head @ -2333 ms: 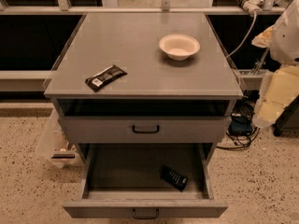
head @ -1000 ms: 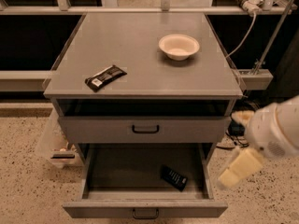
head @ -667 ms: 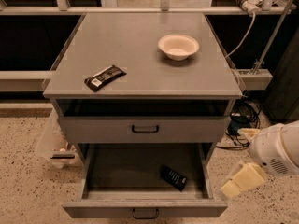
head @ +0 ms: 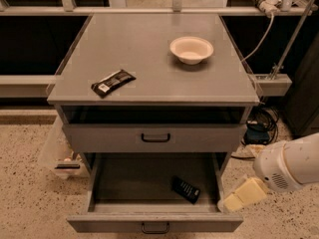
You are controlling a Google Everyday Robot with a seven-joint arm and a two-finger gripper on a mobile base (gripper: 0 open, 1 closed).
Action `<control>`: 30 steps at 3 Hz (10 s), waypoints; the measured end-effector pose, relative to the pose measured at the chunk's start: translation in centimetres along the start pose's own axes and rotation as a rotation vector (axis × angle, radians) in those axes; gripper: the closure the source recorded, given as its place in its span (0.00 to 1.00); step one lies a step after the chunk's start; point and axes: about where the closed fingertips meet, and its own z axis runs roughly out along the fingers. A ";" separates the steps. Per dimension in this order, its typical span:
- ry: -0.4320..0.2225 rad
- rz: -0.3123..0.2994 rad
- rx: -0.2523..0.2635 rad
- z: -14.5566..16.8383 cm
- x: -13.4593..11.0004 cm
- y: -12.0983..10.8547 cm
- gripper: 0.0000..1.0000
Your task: Pick rxbar blueberry from middle drawer and place on counter
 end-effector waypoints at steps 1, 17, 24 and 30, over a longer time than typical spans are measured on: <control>-0.098 0.093 -0.010 6.5 2.5 -1.3 0.00; 0.018 0.051 0.142 39.3 11.8 -13.2 0.00; 0.046 0.104 0.081 38.9 11.7 -13.1 1.00; -0.274 0.016 0.324 10.3 6.5 -5.4 1.00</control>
Offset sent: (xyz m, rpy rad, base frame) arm 0.1345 -0.0067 -0.1551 0.2357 -0.2727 -0.3295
